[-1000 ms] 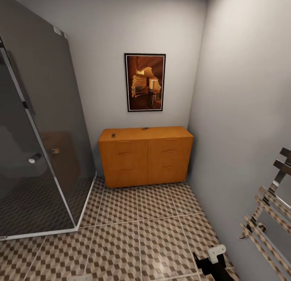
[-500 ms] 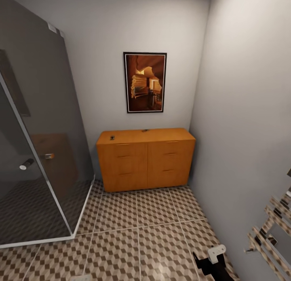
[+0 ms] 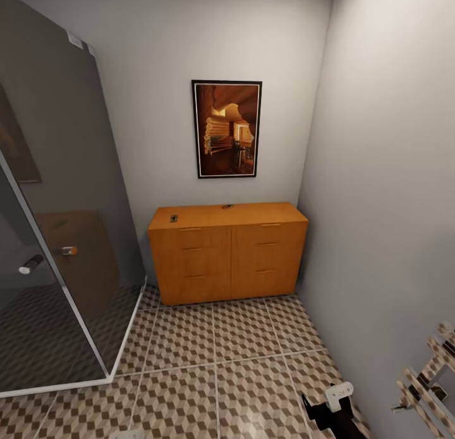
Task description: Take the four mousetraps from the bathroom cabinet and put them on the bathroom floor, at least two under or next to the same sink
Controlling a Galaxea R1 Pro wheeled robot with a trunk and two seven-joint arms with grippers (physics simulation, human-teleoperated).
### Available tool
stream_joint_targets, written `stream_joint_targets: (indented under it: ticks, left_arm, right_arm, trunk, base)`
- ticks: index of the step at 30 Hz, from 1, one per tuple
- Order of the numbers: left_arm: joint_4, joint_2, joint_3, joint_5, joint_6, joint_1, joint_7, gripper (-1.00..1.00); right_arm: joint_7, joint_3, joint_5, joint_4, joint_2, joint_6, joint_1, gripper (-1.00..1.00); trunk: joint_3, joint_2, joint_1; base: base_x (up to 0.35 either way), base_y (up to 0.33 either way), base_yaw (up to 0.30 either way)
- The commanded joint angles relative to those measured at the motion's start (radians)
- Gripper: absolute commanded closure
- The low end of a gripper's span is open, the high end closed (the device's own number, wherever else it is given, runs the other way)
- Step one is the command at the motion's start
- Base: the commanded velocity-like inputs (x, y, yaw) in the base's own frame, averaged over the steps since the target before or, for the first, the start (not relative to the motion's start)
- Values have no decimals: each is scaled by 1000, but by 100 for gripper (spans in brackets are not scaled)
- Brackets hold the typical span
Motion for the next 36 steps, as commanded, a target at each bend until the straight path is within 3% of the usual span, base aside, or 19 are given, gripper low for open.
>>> stream_joint_targets:
  ticks: [1,8,20,36]
  left_arm:
    - [3,-1,-8,3,-5,-1,3,-100]
    - [3,-1,-10,2,3,-1,1,-100]
    - [3,-12,-10,2,3,-1,1,-100]
    - [3,-13,-10,2,3,-1,1,-100]
  right_arm:
    - [1,-2,5,1,0,-3,-1,-100]
    - [-3,-23,9,7,-8,-7,33,-100]
    - [-5,-22,10,2,59,-4,83,-100]
    - [-12,-23,12,-27,76,2,83,-100]
  trunk:
    - [-2,-2,1]
    - [-2,-2,1]
    - [-2,-2,1]
    - [-2,-2,1]
  base:
    - [29,0,0]
    - [3,0,0]
    - [0,0,0]
    - [0,0,0]
